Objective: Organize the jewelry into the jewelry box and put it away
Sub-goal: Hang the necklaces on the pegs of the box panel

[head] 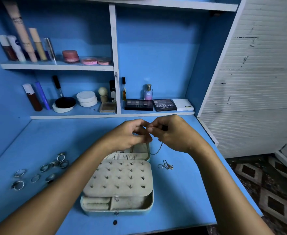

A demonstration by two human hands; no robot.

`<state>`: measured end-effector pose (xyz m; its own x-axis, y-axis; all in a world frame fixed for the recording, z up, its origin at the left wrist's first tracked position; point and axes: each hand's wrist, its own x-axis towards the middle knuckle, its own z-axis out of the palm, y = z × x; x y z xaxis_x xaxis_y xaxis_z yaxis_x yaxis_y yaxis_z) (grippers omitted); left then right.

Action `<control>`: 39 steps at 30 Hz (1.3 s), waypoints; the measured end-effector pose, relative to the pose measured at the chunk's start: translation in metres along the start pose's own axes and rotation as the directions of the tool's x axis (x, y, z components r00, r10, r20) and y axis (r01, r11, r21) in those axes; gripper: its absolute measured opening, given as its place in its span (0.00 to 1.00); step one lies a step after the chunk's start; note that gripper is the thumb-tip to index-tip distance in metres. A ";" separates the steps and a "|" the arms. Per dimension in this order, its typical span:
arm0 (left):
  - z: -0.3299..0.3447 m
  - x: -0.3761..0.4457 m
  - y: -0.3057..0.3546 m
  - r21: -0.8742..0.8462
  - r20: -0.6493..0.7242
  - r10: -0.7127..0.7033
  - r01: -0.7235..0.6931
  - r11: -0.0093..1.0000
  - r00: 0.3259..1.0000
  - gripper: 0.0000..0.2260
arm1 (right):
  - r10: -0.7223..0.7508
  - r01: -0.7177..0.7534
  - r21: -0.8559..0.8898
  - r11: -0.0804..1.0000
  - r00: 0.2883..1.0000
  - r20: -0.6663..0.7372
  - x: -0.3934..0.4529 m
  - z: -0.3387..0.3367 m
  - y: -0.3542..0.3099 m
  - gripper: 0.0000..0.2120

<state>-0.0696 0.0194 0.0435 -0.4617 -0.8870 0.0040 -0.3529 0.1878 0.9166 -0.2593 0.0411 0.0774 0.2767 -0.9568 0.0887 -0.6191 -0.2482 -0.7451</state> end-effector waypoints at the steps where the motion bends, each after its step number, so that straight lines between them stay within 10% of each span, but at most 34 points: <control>1: -0.001 -0.001 0.000 -0.024 -0.017 0.004 -0.004 1.000 1.000 0.11 | -0.003 0.003 0.001 1.000 1.000 0.000 0.000 0.000 -0.001 0.05; 25: -0.011 -0.023 -0.015 0.293 -0.297 0.016 0.075 0.953 0.955 0.06 | 0.234 -0.227 0.099 0.969 0.971 -0.057 0.011 0.033 0.011 0.05; 39: -0.002 -0.001 -0.029 0.745 -0.167 0.068 0.081 0.663 0.984 0.13 | 0.336 -0.344 -0.012 0.939 0.922 -0.192 0.033 0.057 0.024 0.08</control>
<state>-0.0574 0.0140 0.0174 -0.3419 -0.9303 0.1330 -0.8772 0.3667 0.3099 -0.2230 0.0127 0.0248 -0.0937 -0.9947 -0.0415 -0.6851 0.0947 -0.7223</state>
